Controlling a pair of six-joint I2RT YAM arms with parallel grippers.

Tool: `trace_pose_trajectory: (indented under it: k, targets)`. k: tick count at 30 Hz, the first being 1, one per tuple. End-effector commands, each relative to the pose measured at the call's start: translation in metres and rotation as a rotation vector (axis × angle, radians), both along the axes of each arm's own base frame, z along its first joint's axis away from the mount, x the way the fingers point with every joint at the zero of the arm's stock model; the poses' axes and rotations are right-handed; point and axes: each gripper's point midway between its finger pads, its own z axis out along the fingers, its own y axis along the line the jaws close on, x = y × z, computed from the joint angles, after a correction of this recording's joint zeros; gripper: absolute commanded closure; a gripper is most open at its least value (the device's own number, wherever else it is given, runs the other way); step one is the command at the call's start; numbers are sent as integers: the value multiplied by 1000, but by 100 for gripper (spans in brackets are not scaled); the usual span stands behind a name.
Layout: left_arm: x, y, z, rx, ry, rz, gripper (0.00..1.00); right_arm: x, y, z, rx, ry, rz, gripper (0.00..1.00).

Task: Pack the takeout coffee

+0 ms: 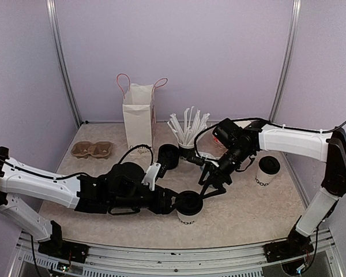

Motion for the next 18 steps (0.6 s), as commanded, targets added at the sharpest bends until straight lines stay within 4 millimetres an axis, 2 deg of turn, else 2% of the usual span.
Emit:
trace_pose_trajectory:
  k: [1,4,8,13,18]
  targets:
    - [-17,7,-31,71,82,24,39,-4,1,-12,-26,4,31,35]
    - [-26,2,-41,78,113,7,41,-17,1,-16,-33,18,69,36]
    - [-27,-2,-52,91,132,12,42,-35,0,-19,-41,33,124,36]
    - [-15,-6,-59,113,130,31,43,-60,-2,-25,-47,81,189,36]
    - [1,4,-65,142,131,71,43,-80,-8,-30,-67,100,238,36]
